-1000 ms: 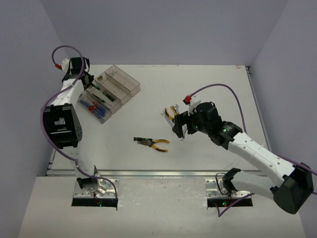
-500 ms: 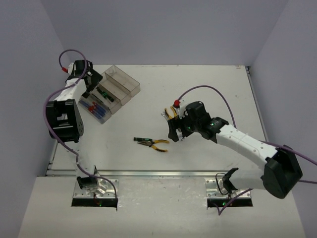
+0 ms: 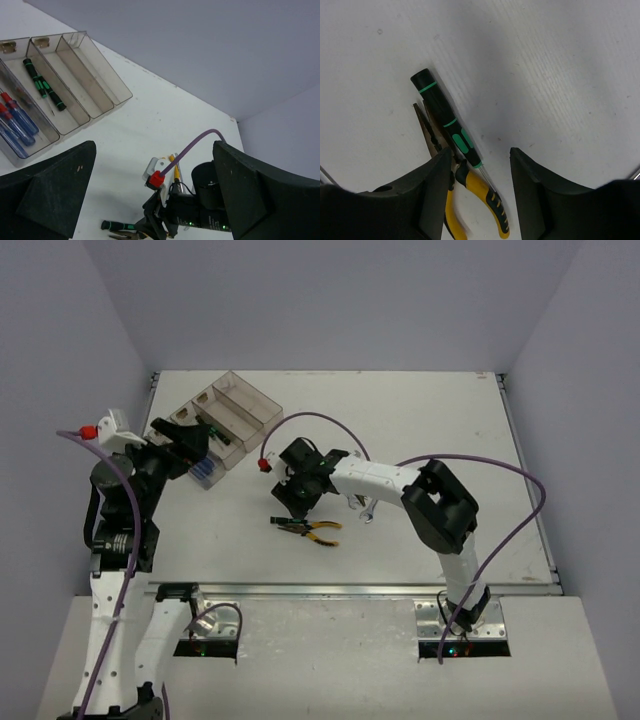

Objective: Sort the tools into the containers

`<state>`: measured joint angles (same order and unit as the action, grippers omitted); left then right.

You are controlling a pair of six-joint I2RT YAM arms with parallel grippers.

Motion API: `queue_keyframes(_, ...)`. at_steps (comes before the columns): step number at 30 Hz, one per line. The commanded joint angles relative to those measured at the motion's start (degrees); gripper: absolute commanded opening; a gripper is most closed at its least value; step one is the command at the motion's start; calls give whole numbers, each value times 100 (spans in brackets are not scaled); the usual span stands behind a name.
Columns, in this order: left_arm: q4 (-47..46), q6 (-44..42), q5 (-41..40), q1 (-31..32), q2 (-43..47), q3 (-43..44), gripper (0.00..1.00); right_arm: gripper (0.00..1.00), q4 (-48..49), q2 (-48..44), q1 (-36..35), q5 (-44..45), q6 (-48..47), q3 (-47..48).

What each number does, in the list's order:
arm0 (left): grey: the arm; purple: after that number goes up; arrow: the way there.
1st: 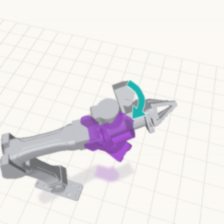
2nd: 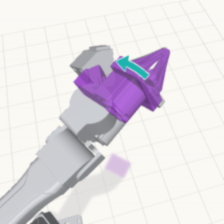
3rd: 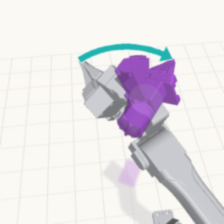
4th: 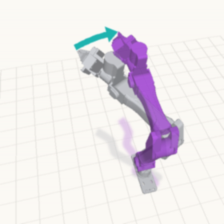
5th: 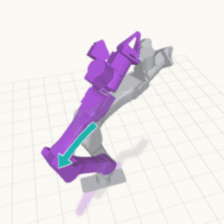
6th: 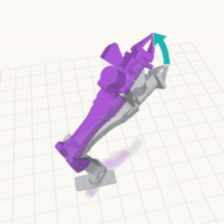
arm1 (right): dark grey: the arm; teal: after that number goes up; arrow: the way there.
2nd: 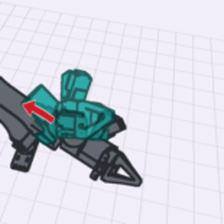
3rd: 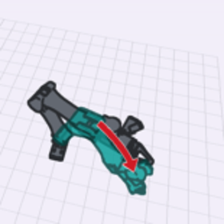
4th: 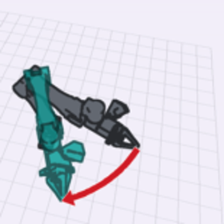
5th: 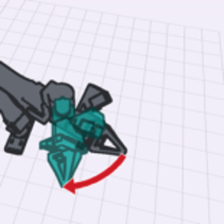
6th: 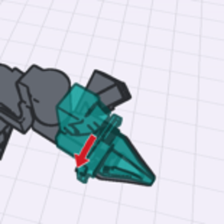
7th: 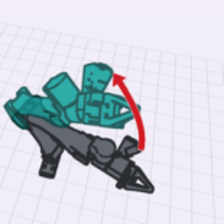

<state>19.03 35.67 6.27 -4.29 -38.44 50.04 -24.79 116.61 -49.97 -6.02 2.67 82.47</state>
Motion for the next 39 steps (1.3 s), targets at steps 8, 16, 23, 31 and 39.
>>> queue_keyframes(8, 717, -1114, 418, -37, 417, -758, 100, 44, -334, 668, -109, 249, -540, 437)
queue_keyframes(16, 550, -1150, 731, -28, 612, -887, 100, 35, -369, 1008, -48, 444, -622, 576)
queue_keyframes(23, 445, -1159, 995, -28, 534, -950, 100, 3, -337, 1077, 169, 309, -578, 658)
queue_keyframes(31, -826, -422, 2280, -29, 520, -1874, 100, 0, 169, 238, 465, 488, -30, 226)
queue_keyframes(39, -5525, 1745, 3382, 501, -19, -3587, 100, 0, 758, -1640, 924, -812, 797, -928)
